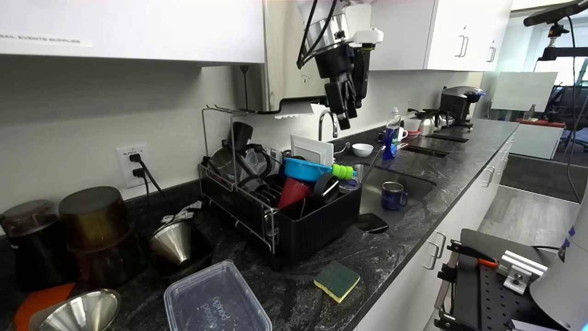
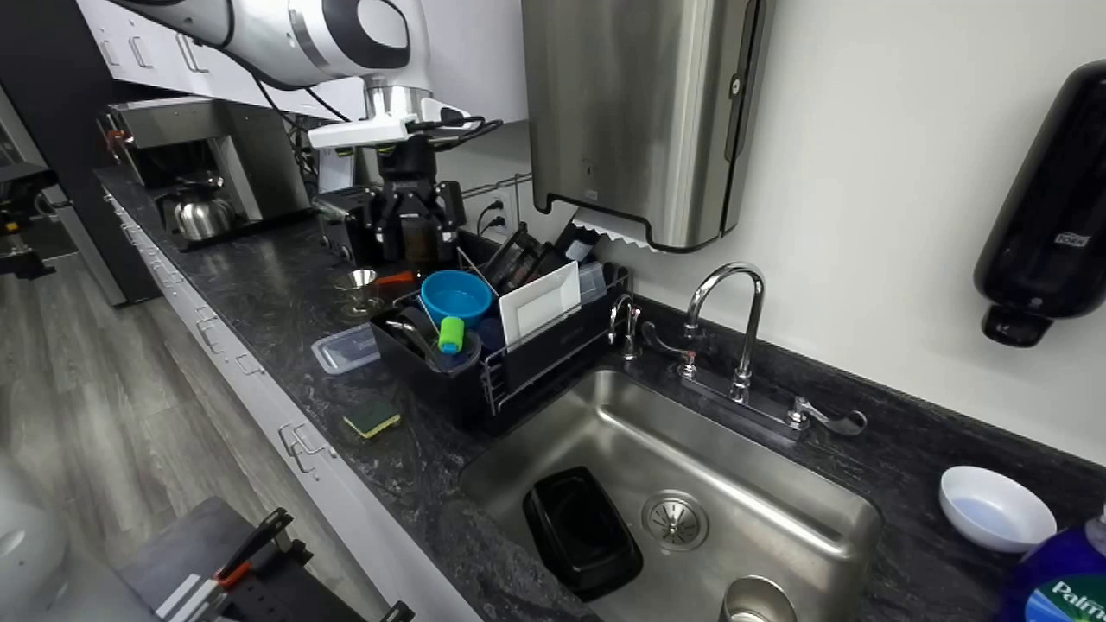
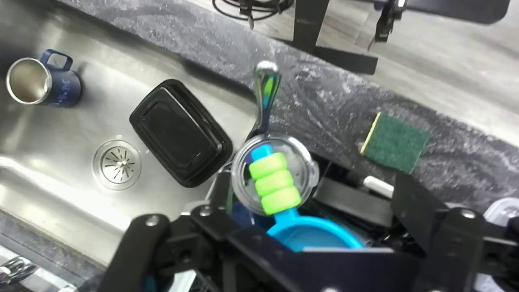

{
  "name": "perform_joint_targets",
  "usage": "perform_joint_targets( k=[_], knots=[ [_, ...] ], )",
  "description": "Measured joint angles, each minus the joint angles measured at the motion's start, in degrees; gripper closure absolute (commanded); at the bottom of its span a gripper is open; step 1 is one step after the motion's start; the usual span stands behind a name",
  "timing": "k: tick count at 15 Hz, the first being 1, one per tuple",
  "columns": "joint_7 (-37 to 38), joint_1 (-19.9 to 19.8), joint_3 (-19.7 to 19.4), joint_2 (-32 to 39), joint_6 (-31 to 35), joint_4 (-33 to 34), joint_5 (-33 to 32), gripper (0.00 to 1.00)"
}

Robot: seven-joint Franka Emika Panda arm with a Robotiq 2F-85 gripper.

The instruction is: Remove the knife from the dish rack and put it in the sink

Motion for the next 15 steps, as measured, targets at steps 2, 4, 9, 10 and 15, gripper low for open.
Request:
perform_joint_targets(
  k=[2,4,9,10,15],
  knots=[
    [-5.1,1.0,0.6,-2.9,-4.3,-1.8,1.9,0.00],
    [-10.6,1.9,0.8,-6.0,-7.2,-3.9,3.4,0.00],
    [-26.5,2.7,0.5,-11.9,-8.2,-11.5,3.8,0.00],
    [-29.7,2.9,0.3,-12.5,-8.1,-13.1,3.6,0.00],
    [-43.1,4.5,0.1,-13.4,-4.9,-20.7,-0.3,0.00]
  ],
)
